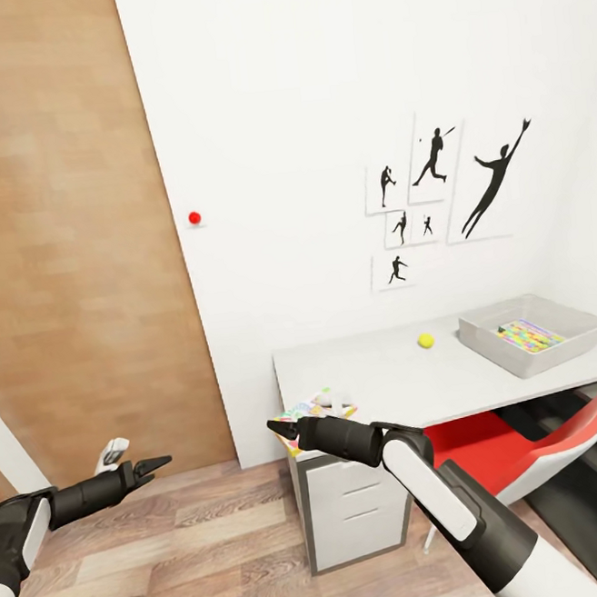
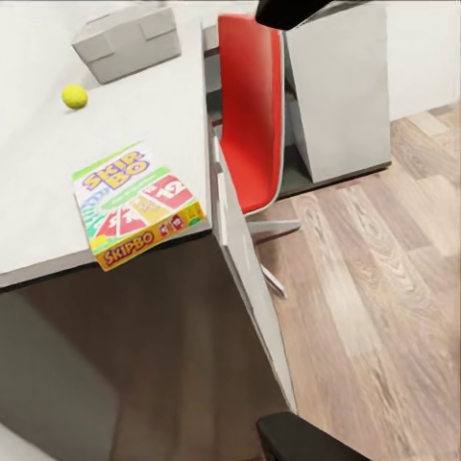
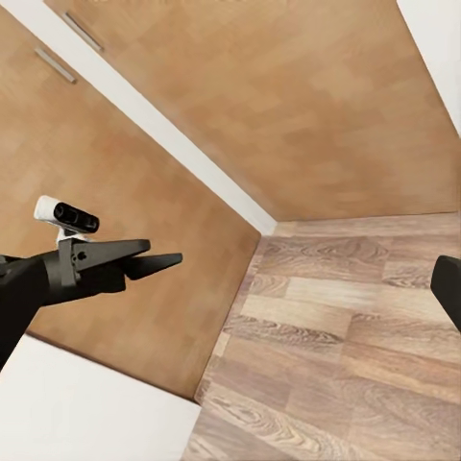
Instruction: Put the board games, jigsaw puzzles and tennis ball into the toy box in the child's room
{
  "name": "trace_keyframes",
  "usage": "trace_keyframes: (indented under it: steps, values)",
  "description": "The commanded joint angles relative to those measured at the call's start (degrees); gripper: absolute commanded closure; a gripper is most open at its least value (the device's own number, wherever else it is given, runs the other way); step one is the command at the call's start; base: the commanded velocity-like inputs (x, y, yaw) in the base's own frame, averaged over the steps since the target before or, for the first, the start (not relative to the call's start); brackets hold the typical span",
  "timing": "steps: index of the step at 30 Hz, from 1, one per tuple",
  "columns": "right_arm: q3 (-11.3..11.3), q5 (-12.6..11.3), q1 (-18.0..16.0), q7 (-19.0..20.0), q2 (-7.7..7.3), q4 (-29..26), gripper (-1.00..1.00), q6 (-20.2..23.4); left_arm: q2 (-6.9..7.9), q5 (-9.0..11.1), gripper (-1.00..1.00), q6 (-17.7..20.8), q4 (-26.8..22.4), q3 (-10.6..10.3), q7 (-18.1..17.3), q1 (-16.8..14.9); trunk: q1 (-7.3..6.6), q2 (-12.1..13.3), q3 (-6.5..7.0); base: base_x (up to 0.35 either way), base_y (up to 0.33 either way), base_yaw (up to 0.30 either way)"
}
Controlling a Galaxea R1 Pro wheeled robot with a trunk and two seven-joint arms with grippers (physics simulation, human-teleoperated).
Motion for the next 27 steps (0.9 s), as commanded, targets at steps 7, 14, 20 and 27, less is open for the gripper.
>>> trace_keyframes:
  steps: [7,14,20,27]
  values:
    - [0.0,0.0,-0.1,0.1,-0.05,-0.6,-1.0,0.2,0.01,0.2,-1.0,0.5,0.0,0.1,-1.0,-0.1,1.36,-2.5,-0.94,0.0,0.0,-0.096]
    - [-0.2,-1.2,2.0,0.0,-0.34,-8.3,-1.0,0.3,0.32,0.3,-1.0,0.7,0.1,0.4,-1.2,-0.1,2.89,-5.3,-2.14,0.0,0.0,-0.015]
    - [-1.5,-5.5,4.1,0.0,-0.37,-11.0,-1.0,0.4,0.05,0.3,-1.0,0.6,0.1,0.3,-1.1,-0.1,4.21,-7.8,-3.22,0.0,0.0,-0.001]
    - [-1.8,-6.5,4.5,-0.2,-0.15,-11.4,-1.0,0.0,0.34,0.4,-1.0,1.0,0.1,0.3,-1.1,-0.6,5.75,-10.6,-4.47,0.0,0.0,0.0]
